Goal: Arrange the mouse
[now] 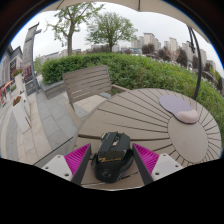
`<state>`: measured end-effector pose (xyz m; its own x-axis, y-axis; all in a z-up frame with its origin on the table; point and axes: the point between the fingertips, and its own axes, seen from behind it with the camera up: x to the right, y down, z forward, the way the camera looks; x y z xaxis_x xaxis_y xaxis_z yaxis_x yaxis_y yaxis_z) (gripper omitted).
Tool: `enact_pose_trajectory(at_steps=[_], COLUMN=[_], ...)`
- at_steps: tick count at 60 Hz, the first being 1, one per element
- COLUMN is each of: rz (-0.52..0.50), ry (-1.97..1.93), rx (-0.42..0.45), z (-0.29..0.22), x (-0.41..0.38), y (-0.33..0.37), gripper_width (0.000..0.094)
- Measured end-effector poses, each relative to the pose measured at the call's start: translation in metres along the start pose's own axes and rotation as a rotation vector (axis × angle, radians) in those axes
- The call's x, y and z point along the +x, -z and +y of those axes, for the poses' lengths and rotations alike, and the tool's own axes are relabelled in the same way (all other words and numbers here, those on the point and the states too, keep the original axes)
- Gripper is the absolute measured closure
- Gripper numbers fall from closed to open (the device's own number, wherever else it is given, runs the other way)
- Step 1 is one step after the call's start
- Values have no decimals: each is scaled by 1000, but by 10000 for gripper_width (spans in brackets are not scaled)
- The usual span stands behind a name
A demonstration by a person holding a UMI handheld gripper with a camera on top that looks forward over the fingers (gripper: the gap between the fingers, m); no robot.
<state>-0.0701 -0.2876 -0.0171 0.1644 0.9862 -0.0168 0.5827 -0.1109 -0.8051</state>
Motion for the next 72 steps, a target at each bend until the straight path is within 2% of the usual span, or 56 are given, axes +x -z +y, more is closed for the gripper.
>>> enact_pose_trajectory(at_steps=[8,10,13,20,30,39,48,57,64,72], rz=[-23,-21,-21,-46,-97,-130,-91,-11,17,4], ry=[34,45,48,91,83,92,88,92,92,87], rx=[12,18,22,7,-23,15,96,143,98,14], z=[-4,-4,-6,-6,-20,-80,-165,-224,-218,-175], x=[-7,-7,-6,-8,-3,36,122,225,288,328], y=[-5,-7,-8,-6,21,62,63,10,-54,-120], gripper_width=[132,177,297,386,389,389,391,391,391,389])
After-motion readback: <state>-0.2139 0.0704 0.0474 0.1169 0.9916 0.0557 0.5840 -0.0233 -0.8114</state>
